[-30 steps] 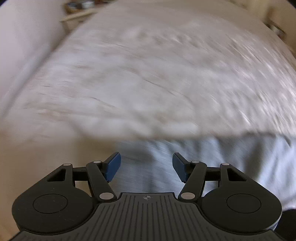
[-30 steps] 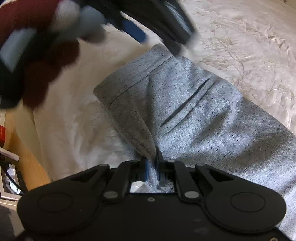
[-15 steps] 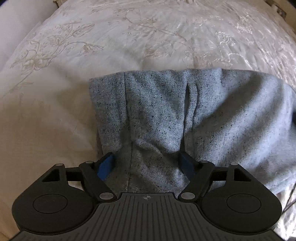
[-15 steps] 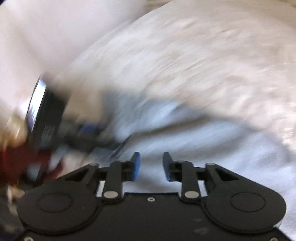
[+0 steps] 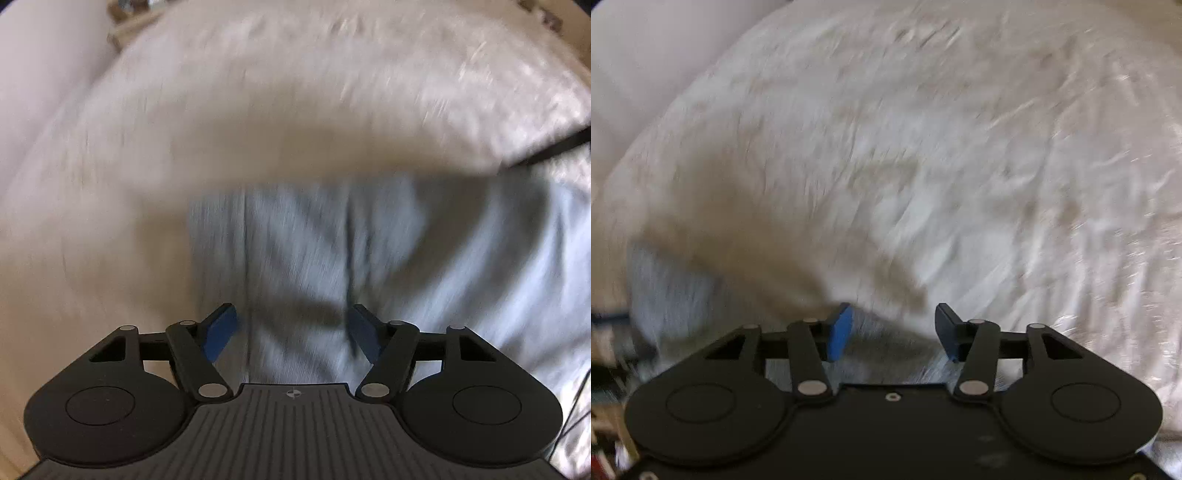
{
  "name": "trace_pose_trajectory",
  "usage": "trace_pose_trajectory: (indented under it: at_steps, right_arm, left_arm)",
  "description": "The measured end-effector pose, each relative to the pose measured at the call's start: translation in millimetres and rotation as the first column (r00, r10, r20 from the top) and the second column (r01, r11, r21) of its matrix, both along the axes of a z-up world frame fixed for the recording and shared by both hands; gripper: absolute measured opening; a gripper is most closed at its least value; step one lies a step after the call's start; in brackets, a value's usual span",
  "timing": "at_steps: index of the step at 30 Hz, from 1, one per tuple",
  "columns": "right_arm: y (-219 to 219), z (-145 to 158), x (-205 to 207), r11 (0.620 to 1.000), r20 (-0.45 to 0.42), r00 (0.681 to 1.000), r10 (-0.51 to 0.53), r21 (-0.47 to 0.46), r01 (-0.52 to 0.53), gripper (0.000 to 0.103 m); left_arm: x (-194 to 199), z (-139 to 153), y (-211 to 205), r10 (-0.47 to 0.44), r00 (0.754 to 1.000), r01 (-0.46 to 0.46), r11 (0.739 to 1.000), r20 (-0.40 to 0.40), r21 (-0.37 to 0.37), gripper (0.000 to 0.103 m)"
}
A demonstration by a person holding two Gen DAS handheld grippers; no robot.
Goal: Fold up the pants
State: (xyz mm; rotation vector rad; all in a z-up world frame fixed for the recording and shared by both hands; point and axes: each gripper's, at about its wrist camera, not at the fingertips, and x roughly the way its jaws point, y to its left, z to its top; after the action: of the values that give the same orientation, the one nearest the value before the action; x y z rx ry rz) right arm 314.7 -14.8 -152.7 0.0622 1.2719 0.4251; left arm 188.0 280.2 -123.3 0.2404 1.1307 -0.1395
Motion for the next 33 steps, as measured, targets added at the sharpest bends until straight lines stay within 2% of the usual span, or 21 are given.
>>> trace_pose_trajectory:
  at_steps: [2, 4, 5, 6, 7, 8, 11, 13, 14, 16, 22, 25, 29, 31, 33]
  right_arm:
    - [6.4, -7.4, -6.7, 0.999, -0.022, 0.999, 0.048, 0.007, -0.047, 0.059]
    - [9.0, -10.2, -17.0, 0.996, -0.019, 0.996, 0.084, 0.009, -0.084, 0.057]
    - [9.5, -10.2, -20.9, 0.996, -0.010, 0.996, 0.091, 0.013, -0.091, 0.047]
    - [8.5, -10.5, -24.1, 0.996, -0.006, 0.996, 0.090, 0.027, -0.090, 0.021]
    - [9.9, -11.6, -26.4, 0.995, -0.014, 0.996, 0.088, 0.043, -0.087, 0.007]
    - [10.6, -12.0, -29.4, 0.996, -0.014, 0.996, 0.084, 0.042, -0.084, 0.003]
    - [10.5, -0.1, -44.0, 0.995, 0.043, 0.995, 0.089, 0.031, -0.091, 0.003]
    - [8.8, 13.3, -58.0, 0.995, 0.064, 0.994, 0.088, 0.036, -0.090, 0.003]
    - [7.7, 16.8, -63.1, 0.995, 0.070, 0.994, 0.088, 0.039, -0.091, 0.003]
    - [4.2, 23.5, -72.4, 0.995, 0.086, 0.993, 0.085, 0.040, -0.088, 0.003]
    - [-0.4, 31.0, -87.6, 0.996, 0.077, 0.995, 0.061, 0.066, -0.066, 0.003]
    - [1.0, 30.9, -89.0, 0.995, 0.063, 0.996, 0.062, 0.075, -0.067, 0.003]
    - [2.9, 37.2, -86.8, 0.995, 0.074, 0.994, 0.075, 0.063, -0.080, 0.016]
    - [2.7, 41.6, -82.1, 0.995, 0.092, 0.993, 0.075, 0.062, -0.081, 0.027]
    - [2.4, 46.8, -78.0, 0.993, 0.112, 0.990, 0.082, 0.073, -0.091, 0.043]
  left_arm:
    - [16.4, 18.8, -10.9, -0.030, 0.997, 0.031, 0.999, 0.064, -0.025, 0.067]
    - [36.3, 27.0, -23.5, -0.055, 0.994, 0.059, 0.997, 0.095, -0.045, 0.067]
    - [48.5, 27.8, -30.4, -0.071, 0.993, 0.077, 0.996, 0.099, -0.055, 0.067]
    - [59.2, 26.2, -36.5, -0.086, 0.992, 0.092, 0.994, 0.096, -0.060, 0.067]
    - [70.9, 22.9, -42.6, -0.102, 0.991, 0.107, 0.992, 0.089, -0.062, 0.067]
    - [82.3, 18.5, -49.5, -0.121, 0.989, 0.126, 0.990, 0.081, -0.059, 0.067]
    - [102.2, 1.8, -66.7, -0.180, 0.982, 0.182, 0.983, 0.050, -0.031, 0.067]
    - [109.9, -13.9, -71.7, -0.199, 0.980, 0.199, 0.980, -0.014, -0.019, 0.067]
    - [111.5, -23.6, -73.3, -0.202, 0.977, 0.201, 0.979, -0.072, -0.025, 0.067]
    - [103.9, -34.2, -69.2, -0.207, 0.969, 0.202, 0.978, -0.137, -0.053, 0.067]
    - [44.4, -11.2, -44.9, -0.183, 0.980, 0.175, 0.980, -0.074, -0.098, 0.066]
    - [23.1, -12.3, -46.0, -0.231, 0.972, 0.227, 0.972, -0.054, -0.063, 0.066]
    - [5.9, -12.0, -52.9, -0.276, 0.961, 0.276, 0.961, -0.013, -0.011, 0.066]
    - [6.1, -10.9, -55.9, -0.273, 0.962, 0.272, 0.962, -0.007, -0.004, 0.066]
    - [6.0, -10.7, -55.8, -0.266, 0.964, 0.266, 0.964, -0.003, -0.005, 0.066]
